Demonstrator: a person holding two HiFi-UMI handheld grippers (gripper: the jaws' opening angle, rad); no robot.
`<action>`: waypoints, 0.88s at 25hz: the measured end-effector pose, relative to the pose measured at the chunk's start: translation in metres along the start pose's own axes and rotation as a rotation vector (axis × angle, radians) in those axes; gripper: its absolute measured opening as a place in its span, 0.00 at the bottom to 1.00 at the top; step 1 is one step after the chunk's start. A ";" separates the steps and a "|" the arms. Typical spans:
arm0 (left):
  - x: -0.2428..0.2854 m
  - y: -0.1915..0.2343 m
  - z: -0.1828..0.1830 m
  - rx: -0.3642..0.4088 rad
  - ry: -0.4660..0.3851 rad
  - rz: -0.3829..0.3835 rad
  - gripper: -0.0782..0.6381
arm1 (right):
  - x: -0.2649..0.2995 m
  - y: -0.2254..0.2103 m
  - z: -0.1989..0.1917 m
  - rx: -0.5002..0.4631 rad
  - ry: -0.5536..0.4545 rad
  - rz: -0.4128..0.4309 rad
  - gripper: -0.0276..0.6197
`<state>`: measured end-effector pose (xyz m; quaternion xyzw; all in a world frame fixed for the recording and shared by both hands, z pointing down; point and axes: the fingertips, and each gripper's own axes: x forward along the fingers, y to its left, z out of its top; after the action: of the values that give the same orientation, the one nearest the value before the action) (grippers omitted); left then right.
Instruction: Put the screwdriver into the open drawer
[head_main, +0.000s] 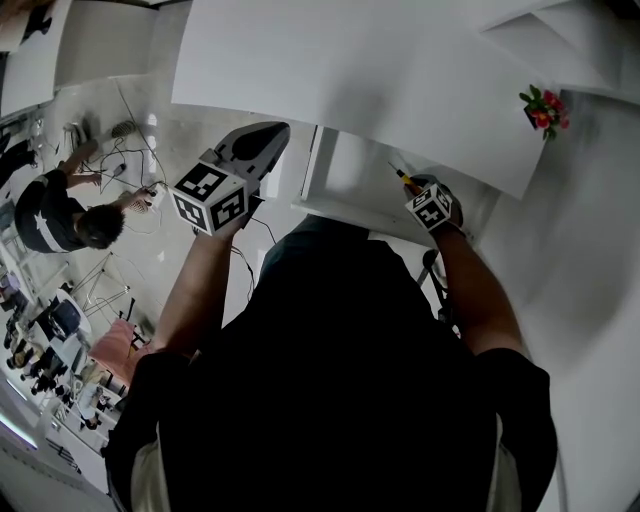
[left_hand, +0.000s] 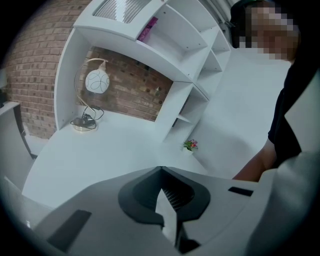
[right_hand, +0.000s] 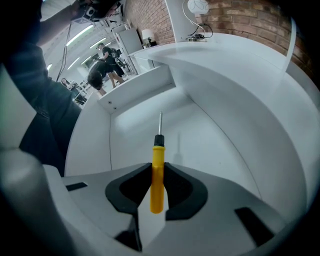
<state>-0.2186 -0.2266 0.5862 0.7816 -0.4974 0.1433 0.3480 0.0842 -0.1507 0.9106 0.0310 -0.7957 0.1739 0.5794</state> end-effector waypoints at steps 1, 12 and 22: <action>0.001 0.001 -0.001 -0.001 0.001 -0.001 0.13 | 0.002 -0.001 0.000 -0.002 0.003 0.000 0.17; 0.005 0.005 -0.008 -0.008 0.014 -0.009 0.13 | 0.024 -0.002 -0.001 -0.010 0.029 -0.017 0.17; -0.004 0.006 -0.015 -0.016 0.018 -0.010 0.13 | 0.035 0.005 -0.007 -0.010 0.062 -0.032 0.17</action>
<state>-0.2235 -0.2153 0.5972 0.7800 -0.4914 0.1446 0.3594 0.0775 -0.1385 0.9441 0.0357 -0.7775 0.1616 0.6067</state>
